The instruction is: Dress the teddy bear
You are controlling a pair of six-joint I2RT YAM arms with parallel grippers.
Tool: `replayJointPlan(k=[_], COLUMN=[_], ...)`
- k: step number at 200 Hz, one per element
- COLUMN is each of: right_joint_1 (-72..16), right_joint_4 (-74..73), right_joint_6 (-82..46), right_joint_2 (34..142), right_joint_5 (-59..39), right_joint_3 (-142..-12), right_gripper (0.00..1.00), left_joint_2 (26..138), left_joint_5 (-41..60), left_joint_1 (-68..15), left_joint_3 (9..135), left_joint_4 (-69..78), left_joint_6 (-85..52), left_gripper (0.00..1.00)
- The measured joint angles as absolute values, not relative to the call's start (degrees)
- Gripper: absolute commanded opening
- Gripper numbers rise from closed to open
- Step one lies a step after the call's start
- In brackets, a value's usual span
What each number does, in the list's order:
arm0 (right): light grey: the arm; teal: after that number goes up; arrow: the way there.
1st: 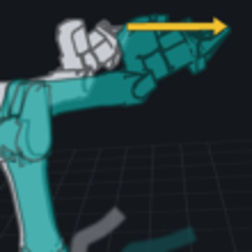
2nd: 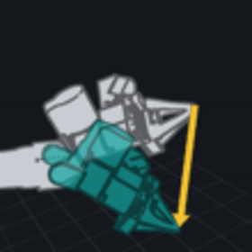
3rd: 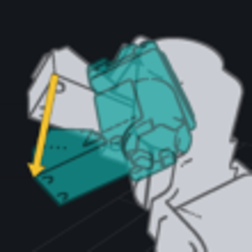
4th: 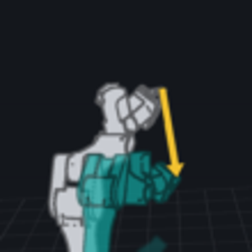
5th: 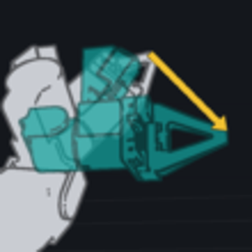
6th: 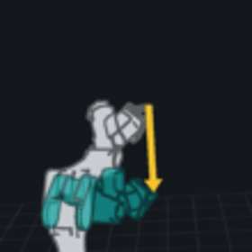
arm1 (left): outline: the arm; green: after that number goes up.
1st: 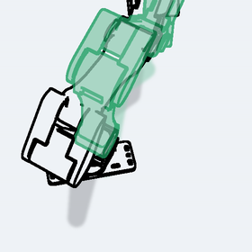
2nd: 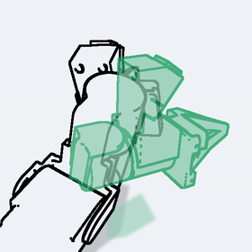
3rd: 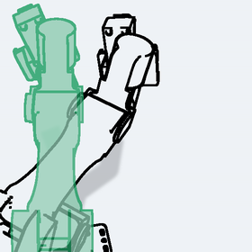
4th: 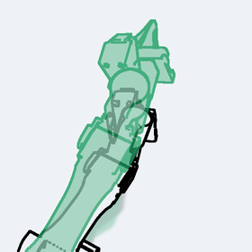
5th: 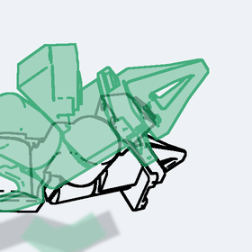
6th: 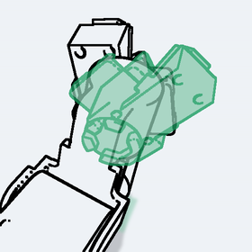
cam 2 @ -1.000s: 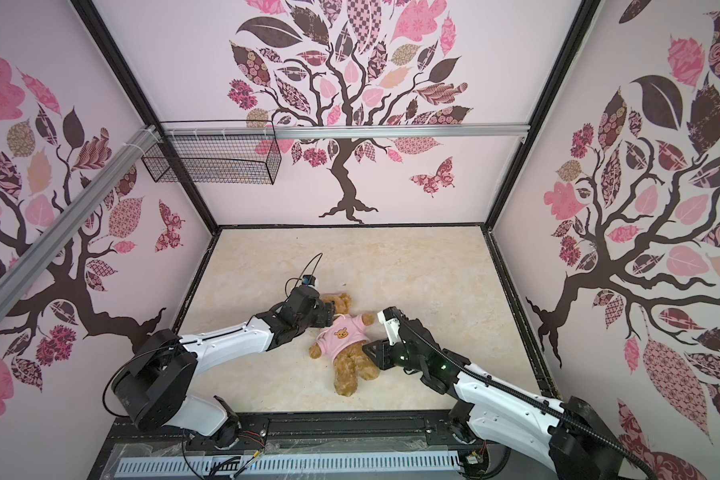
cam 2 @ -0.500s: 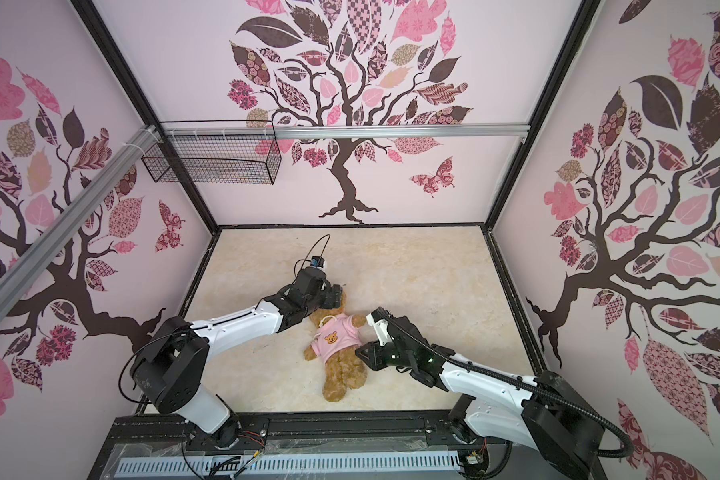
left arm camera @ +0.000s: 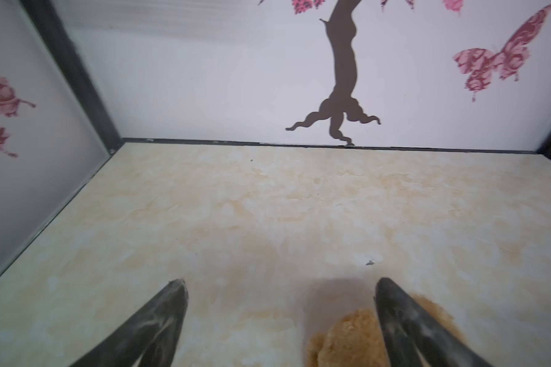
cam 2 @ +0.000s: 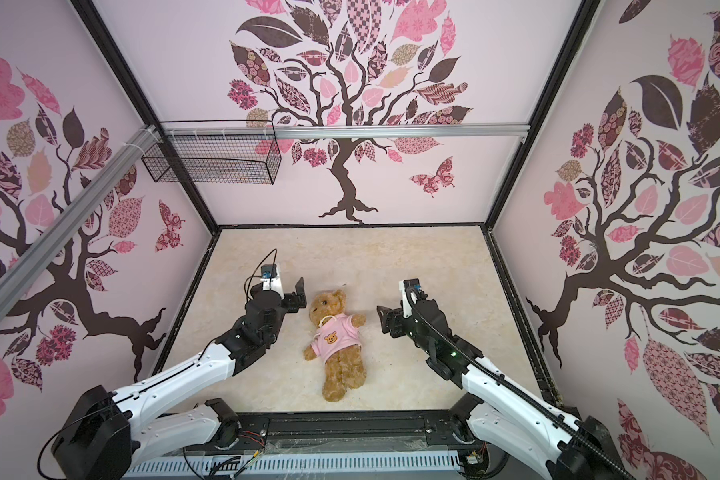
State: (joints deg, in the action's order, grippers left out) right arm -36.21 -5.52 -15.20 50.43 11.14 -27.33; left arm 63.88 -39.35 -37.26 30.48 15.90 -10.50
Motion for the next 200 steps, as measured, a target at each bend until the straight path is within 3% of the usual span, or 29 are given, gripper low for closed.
replayJointPlan(k=[39,85,150,200], right_joint_1=[-33.01,-20.03,-13.63,-7.42], right_joint_4=[-15.05,-33.21,-48.93,-53.1], right_joint_6=[-6.57,-1.02,4.19,2.7], right_joint_2=[56.97,67.26,81.47,85.71], right_joint_5=[26.04,30.39,25.26,14.37], right_joint_3=[-23.27,-17.61,-17.19,-20.36], right_gripper=[1.0,1.0,0.99,0.99], left_joint_2=[65.8,67.85,85.19,87.48], left_joint_5=[-45.58,-46.02,-37.39,-27.29], left_joint_1=[-31.18,-21.34,-13.8,-4.29], left_joint_3=[24.03,23.44,20.67,19.88], left_joint_4=[25.1,30.79,46.76,51.79], left_joint_6=[-4.27,-1.48,4.62,-0.19], left_gripper=[0.97,0.97,0.97,0.97])
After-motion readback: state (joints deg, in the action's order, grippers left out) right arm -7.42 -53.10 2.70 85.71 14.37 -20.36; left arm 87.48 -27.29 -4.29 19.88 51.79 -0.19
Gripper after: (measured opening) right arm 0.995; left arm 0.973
